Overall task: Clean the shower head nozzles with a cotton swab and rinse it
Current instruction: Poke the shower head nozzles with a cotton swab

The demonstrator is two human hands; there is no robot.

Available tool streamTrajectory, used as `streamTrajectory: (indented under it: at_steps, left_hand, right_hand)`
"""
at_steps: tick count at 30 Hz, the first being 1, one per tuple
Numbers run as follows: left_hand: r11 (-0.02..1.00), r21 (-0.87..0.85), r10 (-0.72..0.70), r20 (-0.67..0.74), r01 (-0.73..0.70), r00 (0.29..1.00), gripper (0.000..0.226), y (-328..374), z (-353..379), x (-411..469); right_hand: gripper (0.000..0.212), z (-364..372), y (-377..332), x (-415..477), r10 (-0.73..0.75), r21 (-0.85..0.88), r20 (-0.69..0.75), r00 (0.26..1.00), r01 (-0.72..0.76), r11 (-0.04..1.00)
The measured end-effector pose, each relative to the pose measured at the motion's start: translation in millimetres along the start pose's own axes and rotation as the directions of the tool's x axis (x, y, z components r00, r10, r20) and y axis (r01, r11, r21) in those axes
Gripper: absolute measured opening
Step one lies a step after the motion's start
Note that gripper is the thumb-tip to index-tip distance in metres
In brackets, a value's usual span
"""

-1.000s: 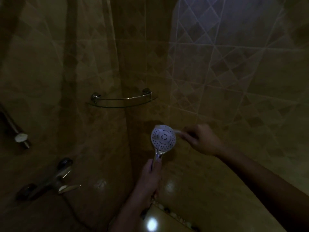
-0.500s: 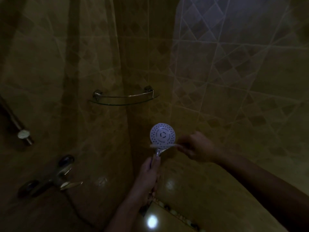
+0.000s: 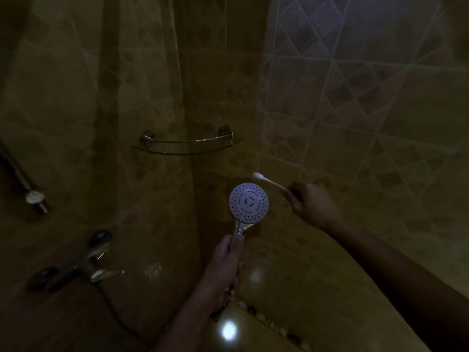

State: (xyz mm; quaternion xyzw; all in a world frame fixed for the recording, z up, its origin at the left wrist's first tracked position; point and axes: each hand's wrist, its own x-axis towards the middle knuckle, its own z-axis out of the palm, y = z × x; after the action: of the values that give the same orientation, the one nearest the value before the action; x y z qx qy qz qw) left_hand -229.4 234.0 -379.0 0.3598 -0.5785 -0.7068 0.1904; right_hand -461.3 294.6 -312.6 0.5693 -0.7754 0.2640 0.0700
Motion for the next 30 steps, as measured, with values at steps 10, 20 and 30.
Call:
streamTrajectory:
  at_steps: [10, 20, 30]
  left_hand:
    - [1.0, -0.016, -0.007, 0.006, 0.007, 1.0, 0.037, 1.6, 2.5, -6.8]
    - [0.999, -0.053, 0.01, 0.02, -0.009, 1.0, 0.026, -2.5, 4.4, -10.3]
    - [0.998, -0.058, 0.014, 0.037, -0.012, 0.999, 0.026, -4.6, 4.5, -12.5]
  right_hand:
    - [0.028, 2.3, 0.9, -9.0, -0.114, -0.05, -0.026, 0.993, 0.112, 0.992]
    - [0.027, 4.7, 2.0, -21.8, -0.229, -0.037, 0.071, 0.971, 0.232, 0.972]
    - [0.027, 1.4, -3.0, -30.0, -0.229, -0.025, 0.081, 0.97, 0.232, 0.972]
